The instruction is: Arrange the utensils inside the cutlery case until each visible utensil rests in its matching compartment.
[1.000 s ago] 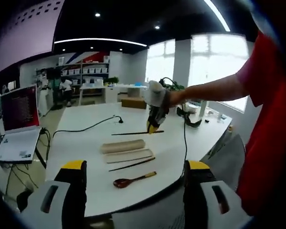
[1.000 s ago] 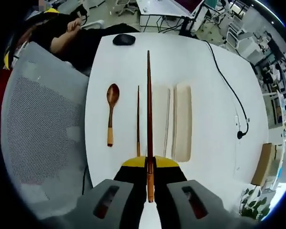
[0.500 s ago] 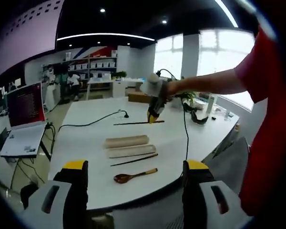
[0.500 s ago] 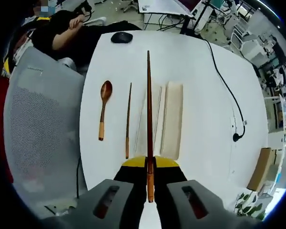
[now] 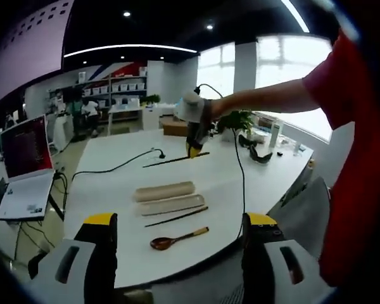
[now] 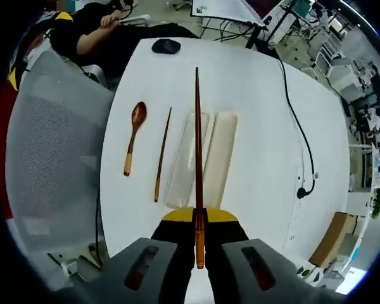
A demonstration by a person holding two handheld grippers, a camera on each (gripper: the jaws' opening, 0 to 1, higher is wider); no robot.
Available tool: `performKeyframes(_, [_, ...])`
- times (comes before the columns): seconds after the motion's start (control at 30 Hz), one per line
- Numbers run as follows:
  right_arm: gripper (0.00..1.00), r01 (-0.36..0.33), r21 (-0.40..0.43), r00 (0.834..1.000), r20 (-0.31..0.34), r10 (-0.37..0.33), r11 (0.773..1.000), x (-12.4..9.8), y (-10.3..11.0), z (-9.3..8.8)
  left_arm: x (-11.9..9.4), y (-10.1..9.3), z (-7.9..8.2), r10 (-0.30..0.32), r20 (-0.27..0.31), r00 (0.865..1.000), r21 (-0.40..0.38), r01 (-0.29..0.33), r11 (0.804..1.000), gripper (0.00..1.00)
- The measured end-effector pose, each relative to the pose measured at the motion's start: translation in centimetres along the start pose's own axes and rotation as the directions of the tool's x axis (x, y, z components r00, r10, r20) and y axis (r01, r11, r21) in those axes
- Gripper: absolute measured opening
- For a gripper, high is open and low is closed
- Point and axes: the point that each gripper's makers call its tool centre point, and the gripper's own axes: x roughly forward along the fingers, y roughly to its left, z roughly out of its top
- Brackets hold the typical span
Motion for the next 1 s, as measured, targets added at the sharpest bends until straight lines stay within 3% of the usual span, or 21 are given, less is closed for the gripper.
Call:
performKeyframes(0.17, [0.0,-0.03,0.058,0.999,0.04,0.027,0.998,-0.7,-1.6,0.6,0.7,0.2,0.2,-0.024,0.009,1.0,-0.005,0.024,1.0,0.82])
performKeyframes(0.37, [0.01,-0.049,0.106,0.998,0.053,0.044,0.993,0.4,-2.8,1.1,1.1,0.8,-0.5,-0.041,-0.008,0.999,-0.005,0.041,0.999,0.82])
performKeyframes(0.5, [0.01,-0.017,0.1,0.999,0.037,0.014,0.995,0.5,-3.7,1.3,1.3,1.1,-1.1,-0.051,-0.011,0.999,-0.026,0.051,0.998,0.81])
performKeyframes(0.7, [0.01,-0.025,0.097,0.999,0.034,0.022,0.995,1.3,-3.9,1.7,1.4,1.2,-1.5,-0.057,-0.021,0.998,-0.031,0.056,0.998,0.81])
performKeyframes(0.8, [0.01,0.033,0.091,0.998,0.049,-0.037,0.995,2.4,-5.2,1.8,1.2,1.3,-1.6,-0.049,-0.016,0.999,-0.039,0.049,0.998,0.81])
performKeyframes(1.0, [0.01,0.056,0.161,0.996,0.057,-0.066,0.985,4.3,-6.3,1.7,0.7,1.8,-2.4,-0.031,-0.031,0.999,-0.048,0.029,0.998,0.8])
